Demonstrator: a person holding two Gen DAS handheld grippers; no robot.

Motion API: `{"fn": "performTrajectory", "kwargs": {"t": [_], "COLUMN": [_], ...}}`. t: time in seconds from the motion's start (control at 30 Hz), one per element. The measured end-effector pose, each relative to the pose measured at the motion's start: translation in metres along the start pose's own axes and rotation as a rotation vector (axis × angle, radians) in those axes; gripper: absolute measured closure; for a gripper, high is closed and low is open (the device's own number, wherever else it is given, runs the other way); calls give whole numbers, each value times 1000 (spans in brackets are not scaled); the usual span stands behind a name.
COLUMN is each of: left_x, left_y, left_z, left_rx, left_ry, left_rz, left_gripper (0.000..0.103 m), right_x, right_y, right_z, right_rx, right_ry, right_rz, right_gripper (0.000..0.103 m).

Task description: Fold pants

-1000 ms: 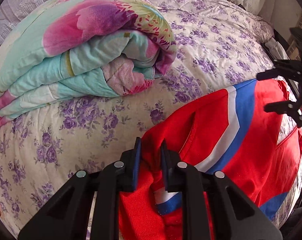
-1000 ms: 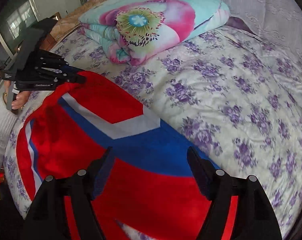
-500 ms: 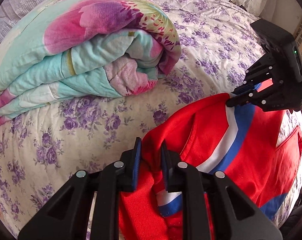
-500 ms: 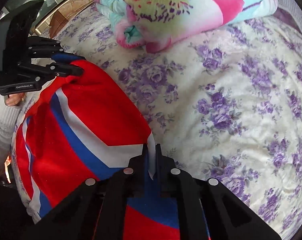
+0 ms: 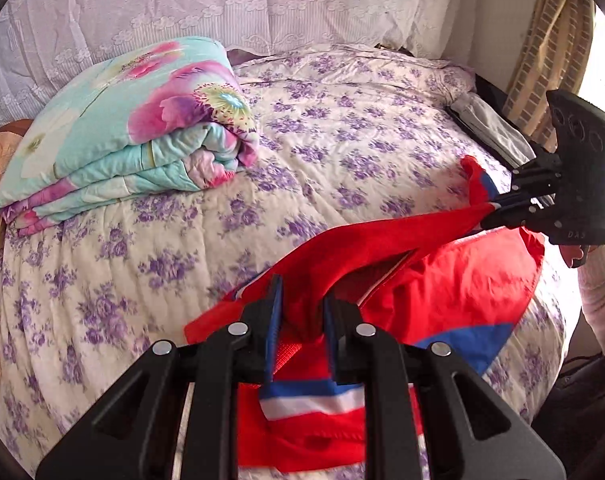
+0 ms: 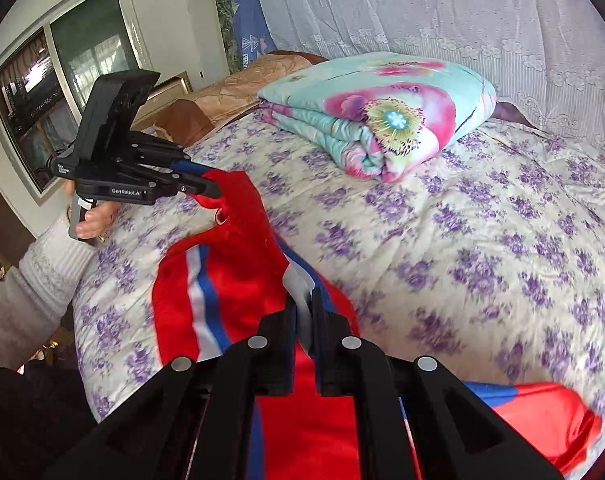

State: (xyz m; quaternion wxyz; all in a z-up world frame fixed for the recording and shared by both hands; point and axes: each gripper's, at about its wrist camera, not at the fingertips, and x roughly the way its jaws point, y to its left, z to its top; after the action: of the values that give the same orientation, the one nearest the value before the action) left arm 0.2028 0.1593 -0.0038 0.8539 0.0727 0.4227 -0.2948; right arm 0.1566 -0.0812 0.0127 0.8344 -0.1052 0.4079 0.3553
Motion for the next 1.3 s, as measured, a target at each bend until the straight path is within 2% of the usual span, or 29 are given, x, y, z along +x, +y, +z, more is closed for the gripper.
{"fn": "performTrajectory", "kwargs": {"t": [0.1, 0.2, 0.4, 0.57, 0.67, 0.73, 0.77, 0.8, 0.83, 0.9, 0.97, 1.07, 1.2, 1.23, 1.3], "left_x": [-13, -11, -1, -1, -1, -3, -5, -8, -12, -24, -40, -63, -70, -66, -57], "left_y": [-13, -15, -15, -15, -20, -24, -26, -29, -32, -37, -44, -56, -82, -88, -103], "left_z": [-34, -63, -94, -103, -110, -117, -121, -125, -129, -136, -141, -136, -100, -91, -72], "left_rx": [9, -16, -43, -35, 3, 26, 35, 42, 51, 61, 80, 76, -43, -82, -167], "left_ry": [-7, 22, 72, 87, 109, 129, 134, 134, 132, 108, 82, 11, -78, -92, -138], "left_rz": [1, 1, -3, -8, -1, -18, -30, -37, -32, -26, -53, -38, -13, -37, -120], "left_gripper": [86, 86, 86, 85, 79, 71, 71, 70, 63, 49, 49, 47, 34, 27, 19], "right_x": [4, 17, 36, 40, 55, 72, 80, 84, 84, 83, 84, 83, 81, 80, 77], "right_y": [42, 64, 67, 69, 70, 67, 66, 65, 65, 64, 64, 68, 70, 70, 69], "right_z": [-30, -52, -71, -75, -83, -94, -99, -102, -104, -104, -105, -107, -107, -106, -108], "right_rx": [-12, -29, 31, 37, 43, 76, 89, 99, 105, 120, 128, 113, 112, 124, 152], "right_ry": [29, 60, 87, 92, 152, 217, 233, 227, 213, 211, 205, 191, 178, 176, 173], "right_rz": [-30, -50, -35, -27, -19, -8, -13, -14, -11, -6, -7, -28, -49, -50, -43], "right_gripper": [96, 96, 96, 96, 96, 95, 95, 95, 95, 95, 95, 95, 93, 92, 91]}}
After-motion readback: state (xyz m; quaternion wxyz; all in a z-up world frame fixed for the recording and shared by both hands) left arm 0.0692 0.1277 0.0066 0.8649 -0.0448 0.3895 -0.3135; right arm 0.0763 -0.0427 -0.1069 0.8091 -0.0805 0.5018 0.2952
